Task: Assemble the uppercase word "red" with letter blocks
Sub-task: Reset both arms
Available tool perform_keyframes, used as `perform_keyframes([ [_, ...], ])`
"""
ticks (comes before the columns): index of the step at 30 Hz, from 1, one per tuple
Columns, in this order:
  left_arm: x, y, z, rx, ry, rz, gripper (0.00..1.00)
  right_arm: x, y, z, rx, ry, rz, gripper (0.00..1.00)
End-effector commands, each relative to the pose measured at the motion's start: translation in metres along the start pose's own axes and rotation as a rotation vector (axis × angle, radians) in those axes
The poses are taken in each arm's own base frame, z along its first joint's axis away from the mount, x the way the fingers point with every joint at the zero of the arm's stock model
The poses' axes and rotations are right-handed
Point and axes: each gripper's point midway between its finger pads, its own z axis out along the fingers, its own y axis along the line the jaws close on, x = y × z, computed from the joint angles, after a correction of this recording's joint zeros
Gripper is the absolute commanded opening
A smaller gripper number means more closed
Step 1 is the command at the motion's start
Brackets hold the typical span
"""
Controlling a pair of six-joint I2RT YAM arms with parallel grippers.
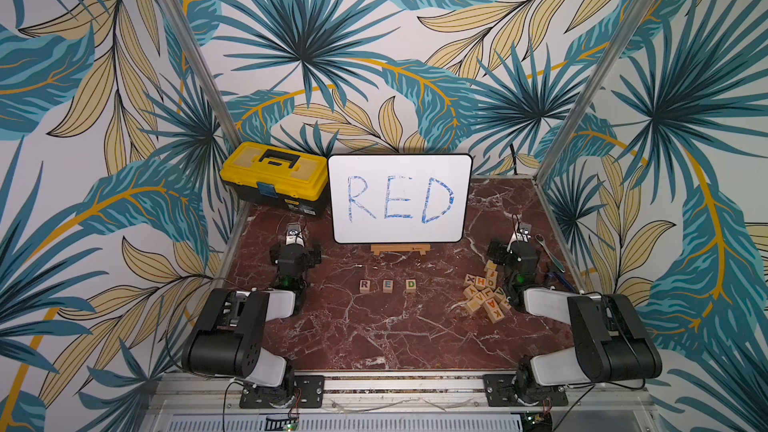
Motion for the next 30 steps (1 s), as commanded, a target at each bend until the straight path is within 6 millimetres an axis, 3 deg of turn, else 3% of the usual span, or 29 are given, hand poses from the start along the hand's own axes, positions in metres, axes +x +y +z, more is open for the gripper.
perform_keyframes([
  [1, -0.0194, 0.0006, 0.0064, 0.043, -0.102, -0.059, 1.00, -0.0032, 0.0040, -0.0007, -0.034, -0.040, 0.007, 0.99],
  [30, -0.0184, 0.0014, 0.0077, 0.059, -0.080, -0.066, 1.00, -0.0028, 0.0052, 0.0001, -0.044, -0.034, 0.006, 0.99],
])
